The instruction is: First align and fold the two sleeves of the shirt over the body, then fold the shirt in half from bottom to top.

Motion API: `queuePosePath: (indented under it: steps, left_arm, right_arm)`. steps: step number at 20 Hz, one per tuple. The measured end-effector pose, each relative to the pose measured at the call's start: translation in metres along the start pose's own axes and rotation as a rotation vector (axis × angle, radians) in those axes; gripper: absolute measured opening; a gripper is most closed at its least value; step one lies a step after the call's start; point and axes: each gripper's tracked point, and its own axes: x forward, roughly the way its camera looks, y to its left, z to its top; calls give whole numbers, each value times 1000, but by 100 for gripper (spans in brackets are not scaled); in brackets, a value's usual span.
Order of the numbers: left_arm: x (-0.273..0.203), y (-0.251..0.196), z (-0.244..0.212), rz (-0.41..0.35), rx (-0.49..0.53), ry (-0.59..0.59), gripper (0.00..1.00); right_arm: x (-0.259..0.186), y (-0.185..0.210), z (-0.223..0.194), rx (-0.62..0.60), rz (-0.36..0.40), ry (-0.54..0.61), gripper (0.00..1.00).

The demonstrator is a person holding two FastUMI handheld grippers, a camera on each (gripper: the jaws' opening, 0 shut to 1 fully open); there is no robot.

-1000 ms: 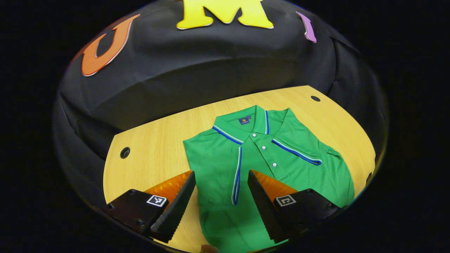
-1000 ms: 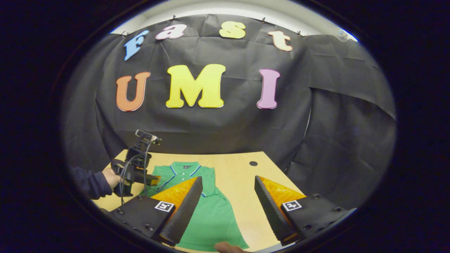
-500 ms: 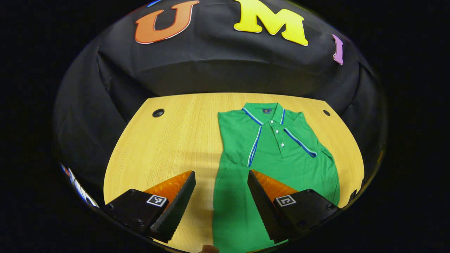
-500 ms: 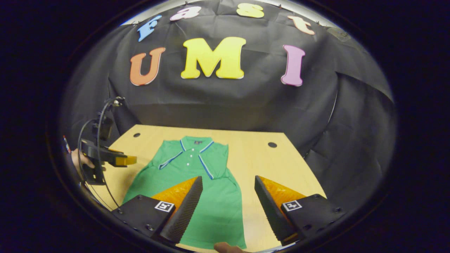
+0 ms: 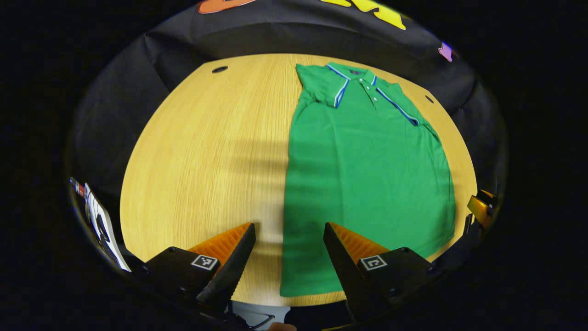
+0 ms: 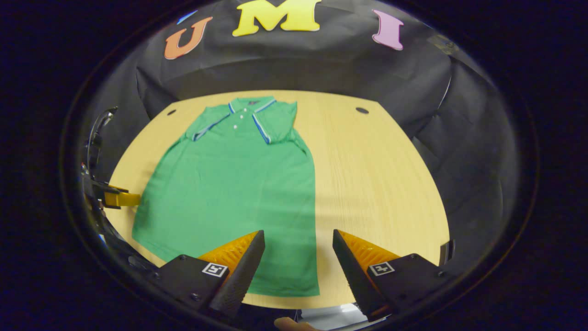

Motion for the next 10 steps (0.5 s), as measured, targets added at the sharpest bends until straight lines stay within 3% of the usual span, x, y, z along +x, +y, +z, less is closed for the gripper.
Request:
queuePosePath:
  steps: [5,10]
  left_arm:
    - [-15,-5,-60,-13,7,132,97]
    - [-1,-8,-73,10,-12,194,97]
  right_arm:
    - [6,-16,-46,-1,-27,143,96]
    - [13,-11,-87,9,8,357,95]
